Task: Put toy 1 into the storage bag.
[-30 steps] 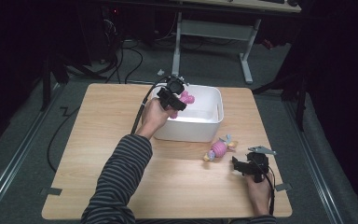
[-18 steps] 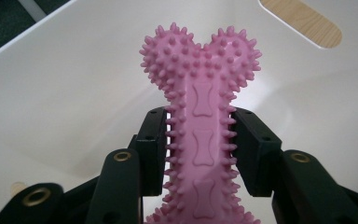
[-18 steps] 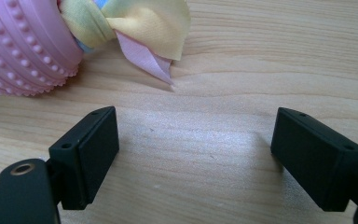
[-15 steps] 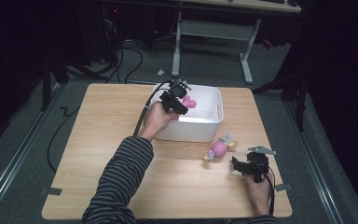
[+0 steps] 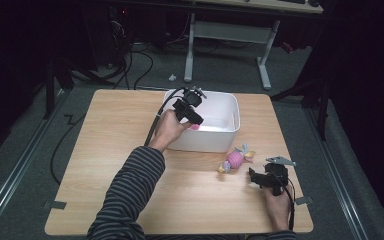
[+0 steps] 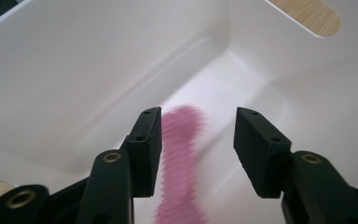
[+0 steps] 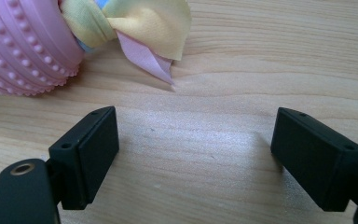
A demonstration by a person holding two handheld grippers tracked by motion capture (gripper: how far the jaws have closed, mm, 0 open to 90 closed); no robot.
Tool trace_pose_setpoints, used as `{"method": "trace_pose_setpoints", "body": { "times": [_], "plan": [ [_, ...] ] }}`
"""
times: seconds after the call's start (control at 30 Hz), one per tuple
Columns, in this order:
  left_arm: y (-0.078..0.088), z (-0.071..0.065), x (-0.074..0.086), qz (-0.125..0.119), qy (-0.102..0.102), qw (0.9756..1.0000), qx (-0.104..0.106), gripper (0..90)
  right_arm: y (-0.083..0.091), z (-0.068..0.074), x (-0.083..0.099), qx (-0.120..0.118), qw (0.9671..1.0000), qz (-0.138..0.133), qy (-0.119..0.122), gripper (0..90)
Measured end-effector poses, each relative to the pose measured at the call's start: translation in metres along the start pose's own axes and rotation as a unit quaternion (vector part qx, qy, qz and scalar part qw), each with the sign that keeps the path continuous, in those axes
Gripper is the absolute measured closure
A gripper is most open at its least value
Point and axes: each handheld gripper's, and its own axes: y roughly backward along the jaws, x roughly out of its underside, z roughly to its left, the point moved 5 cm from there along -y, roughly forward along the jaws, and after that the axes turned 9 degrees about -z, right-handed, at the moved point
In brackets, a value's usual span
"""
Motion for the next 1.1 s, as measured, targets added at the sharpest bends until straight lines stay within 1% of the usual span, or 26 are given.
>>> {"method": "trace_pose_setpoints", "body": {
  "times": [0.1, 0.13, 0.17, 0.2, 0.27, 0.37, 0.43, 0.47, 0.5, 0.53, 0.57, 0.6, 0.7, 0.8, 0.83, 0.9, 0.93, 0.97, 1.0, 1.07, 1.1],
  "plan": [
    [0.002, 0.0, -0.001, -0.003, -0.004, 1.0, -0.004, 44.8, 0.0, 0.0, 0.0, 0.0, 1.0, 0.0, 0.0, 15.1],
    [0.005, 0.0, -0.001, -0.01, 0.001, 0.9999, -0.006, 43.2, 0.0, 0.0, 0.0, 0.0, 1.0, 0.001, -0.001, 15.0],
    [0.005, 0.0, -0.001, -0.01, 0.001, 0.9999, -0.006, 42.1, 0.0, 0.0, 0.0, 0.0, 1.0, 0.001, -0.001, 15.0],
    [0.01, 0.002, -0.002, -0.015, 0.001, 0.9998, -0.009, 41.0, 0.0, 0.0, 0.0, 0.0, 1.0, 0.0, 0.001, 15.1],
    [0.013, 0.002, -0.002, -0.02, 0.003, 0.9997, -0.011, 39.9, 0.0, 0.0, 0.0, 0.0, 1.0, 0.0, 0.0, 15.1],
    [0.025, 0.004, -0.001, -0.036, 0.007, 0.9992, -0.013, 38.0, 0.0, 0.0, 0.0, 0.0, 1.0, 0.0, 0.001, 15.0],
    [0.034, 0.005, 0.0, -0.042, 0.007, 0.9989, -0.019, 37.3, 0.0, 0.0, 0.0, 0.0, 1.0, 0.001, 0.0, 15.0],
    [0.043, 0.007, 0.001, -0.053, 0.01, 0.9983, -0.021, 36.8, 0.0, 0.0, 0.0, 0.001, 1.0, 0.001, 0.001, 15.0],
    [0.043, 0.007, 0.001, -0.053, 0.01, 0.9983, -0.021, 36.6, 0.0, 0.0, 0.0, 0.001, 1.0, 0.001, 0.001, 15.0],
    [0.052, 0.009, 0.003, -0.064, 0.014, 0.9976, -0.023, 36.6, 0.0, 0.0, 0.0, 0.001, 1.0, 0.001, 0.0, 15.1],
    [0.052, 0.009, 0.003, -0.064, 0.014, 0.9976, -0.023, 36.4, 0.0, 0.0, 0.0, 0.001, 1.0, 0.001, 0.0, 15.1],
    [0.056, 0.01, 0.004, -0.07, 0.018, 0.9971, -0.025, 36.4, 0.0, 0.0, 0.0, 0.001, 1.0, 0.001, 0.0, 15.0],
    [0.068, 0.013, 0.009, -0.079, 0.02, 0.9963, -0.027, 36.4, 0.0, 0.0, 0.0, 0.001, 1.0, 0.001, 0.0, 15.0],
    [0.076, 0.016, 0.015, -0.083, 0.018, 0.9959, -0.032, 35.9, 0.0, 0.0, 0.0, 0.0, 1.0, 0.001, -0.001, 15.0],
    [0.082, 0.017, 0.019, -0.088, 0.019, 0.9953, -0.035, 35.9, 0.0, 0.0, 0.0, 0.001, 1.0, 0.001, -0.001, 15.0],
    [0.084, 0.018, 0.022, -0.088, 0.02, 0.9952, -0.037, 35.5, 0.0, 0.0, 0.0, 0.001, 1.0, 0.001, -0.001, 15.0],
    [0.086, 0.019, 0.024, -0.089, 0.022, 0.9949, -0.042, 35.1, 0.0, 0.0, 0.0, 0.001, 1.0, 0.001, -0.001, 15.1],
    [0.09, 0.021, 0.029, -0.092, 0.025, 0.9945, -0.044, 35.1, 0.0, 0.0, 0.0, 0.001, 1.0, 0.001, -0.001, 15.0],
    [0.09, 0.021, 0.029, -0.092, 0.025, 0.9945, -0.044, 34.9, 0.0, 0.0, 0.0, 0.001, 1.0, 0.001, -0.001, 15.0],
    [0.095, 0.023, 0.037, -0.094, 0.028, 0.994, -0.048, 34.8, 0.0, 0.0, 0.0, 0.001, 1.0, 0.001, -0.001, 15.0],
    [0.095, 0.023, 0.037, -0.094, 0.028, 0.994, -0.048, 34.7, 0.0, 0.0, 0.0, 0.001, 1.0, 0.001, -0.001, 15.0]
  ]
}}
